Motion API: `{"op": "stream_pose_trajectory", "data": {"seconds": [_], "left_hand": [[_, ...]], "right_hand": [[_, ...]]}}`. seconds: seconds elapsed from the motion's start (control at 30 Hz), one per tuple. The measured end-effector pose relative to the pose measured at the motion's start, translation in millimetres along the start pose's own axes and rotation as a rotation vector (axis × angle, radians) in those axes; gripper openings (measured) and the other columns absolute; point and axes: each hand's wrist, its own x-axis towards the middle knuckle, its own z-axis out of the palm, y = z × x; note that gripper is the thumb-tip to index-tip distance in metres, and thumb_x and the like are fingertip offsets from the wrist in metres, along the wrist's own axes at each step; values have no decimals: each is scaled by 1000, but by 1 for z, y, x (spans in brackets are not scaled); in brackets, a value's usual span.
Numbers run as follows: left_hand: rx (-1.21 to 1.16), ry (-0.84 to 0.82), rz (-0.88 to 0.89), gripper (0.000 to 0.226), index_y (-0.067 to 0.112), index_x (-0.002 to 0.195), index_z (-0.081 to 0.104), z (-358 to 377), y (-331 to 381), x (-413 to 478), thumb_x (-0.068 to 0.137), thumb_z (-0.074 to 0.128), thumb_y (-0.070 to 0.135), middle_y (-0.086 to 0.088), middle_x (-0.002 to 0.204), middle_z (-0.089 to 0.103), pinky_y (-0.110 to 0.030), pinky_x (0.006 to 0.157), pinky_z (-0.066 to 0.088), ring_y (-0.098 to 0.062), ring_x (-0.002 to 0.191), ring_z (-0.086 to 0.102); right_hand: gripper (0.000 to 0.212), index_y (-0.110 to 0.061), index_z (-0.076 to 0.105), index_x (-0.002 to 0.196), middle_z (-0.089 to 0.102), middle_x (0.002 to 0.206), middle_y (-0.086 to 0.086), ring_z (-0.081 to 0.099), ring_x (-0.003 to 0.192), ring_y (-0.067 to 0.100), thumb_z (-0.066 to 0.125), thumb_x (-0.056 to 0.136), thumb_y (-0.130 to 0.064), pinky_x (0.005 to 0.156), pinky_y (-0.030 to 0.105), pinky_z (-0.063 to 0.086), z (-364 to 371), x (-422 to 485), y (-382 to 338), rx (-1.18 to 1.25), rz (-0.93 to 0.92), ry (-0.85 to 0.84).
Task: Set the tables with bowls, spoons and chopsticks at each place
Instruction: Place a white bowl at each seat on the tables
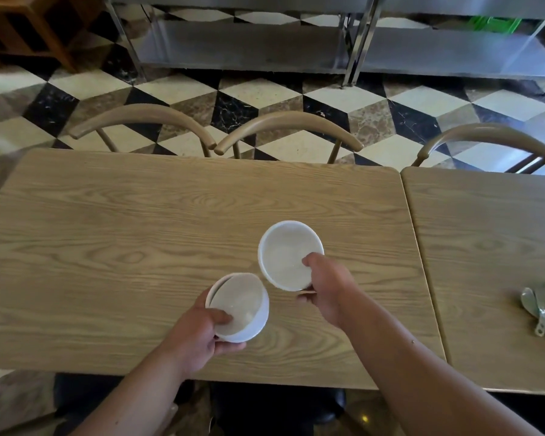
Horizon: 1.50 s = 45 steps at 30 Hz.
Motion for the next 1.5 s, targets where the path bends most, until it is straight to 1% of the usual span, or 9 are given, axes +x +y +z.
{"op": "stream_pose_trajectory", "data": {"seconds": [0.23,0.37,0.6,0.8,0.9,1.0,1.17,1.33,1.5], "left_hand": [[-14,119,90,59,33,135,61,-15,-3,-5,96,52,-11,-12,136,64,-65,87,63,-42,115,69],[-48,124,99,58,32,134,61,-15,-9,-9,97,52,-12,-9,136,63,-64,88,63,-42,118,68],[-53,150,106,57,33,132,62,-19,-15,-19,97,52,-12,-9,137,61,-66,91,62,-41,121,66],[-56,153,112,56,33,130,62,-37,-14,-29,97,52,-12,-9,137,61,-65,90,62,-41,120,67],[-70,142,121,56,34,130,62,-58,-9,-36,97,53,-11,-9,138,61,-64,89,63,-42,121,66],[-74,119,139,56,36,128,62,-88,1,-45,97,54,-9,-8,137,61,-65,88,63,-42,121,66],[-46,62,204,57,37,132,62,-166,28,-70,95,54,-6,-7,137,62,-61,84,66,-39,120,68],[55,65,228,53,38,138,57,-274,69,-100,97,53,4,-5,131,66,-55,80,68,-34,110,73],[150,90,265,34,36,135,55,-360,102,-123,108,45,54,-3,123,68,-48,76,68,-29,102,75]], "right_hand": [[42,-5,50,133,67,98,16,62,52,19,47,92,-2,46,30,52,-28,44,48,-324,-33,84],[42,-14,48,128,63,115,10,70,50,23,44,88,-2,60,41,62,-28,59,77,-389,-51,87],[36,-15,46,126,59,123,10,71,64,27,44,94,1,39,19,48,-15,60,89,-465,-68,71],[41,-10,54,139,68,112,8,73,59,22,59,99,-14,54,34,62,-8,54,93,-422,-58,136],[51,-12,47,145,60,131,10,71,95,30,63,99,-28,79,39,55,2,28,85,-656,-228,371],[37,-19,58,134,71,111,2,65,83,20,60,100,-34,80,40,53,48,-16,70,-601,-452,399],[39,-42,57,131,69,114,-6,75,91,25,54,99,-64,66,39,65,204,-97,63,-633,-329,-213],[35,-39,52,128,74,103,0,80,85,31,53,97,-22,72,49,68,333,-137,79,-691,-348,-207],[37,-18,56,135,73,101,14,79,68,30,39,103,-15,66,46,67,421,-159,86,-556,-285,-163]]}}
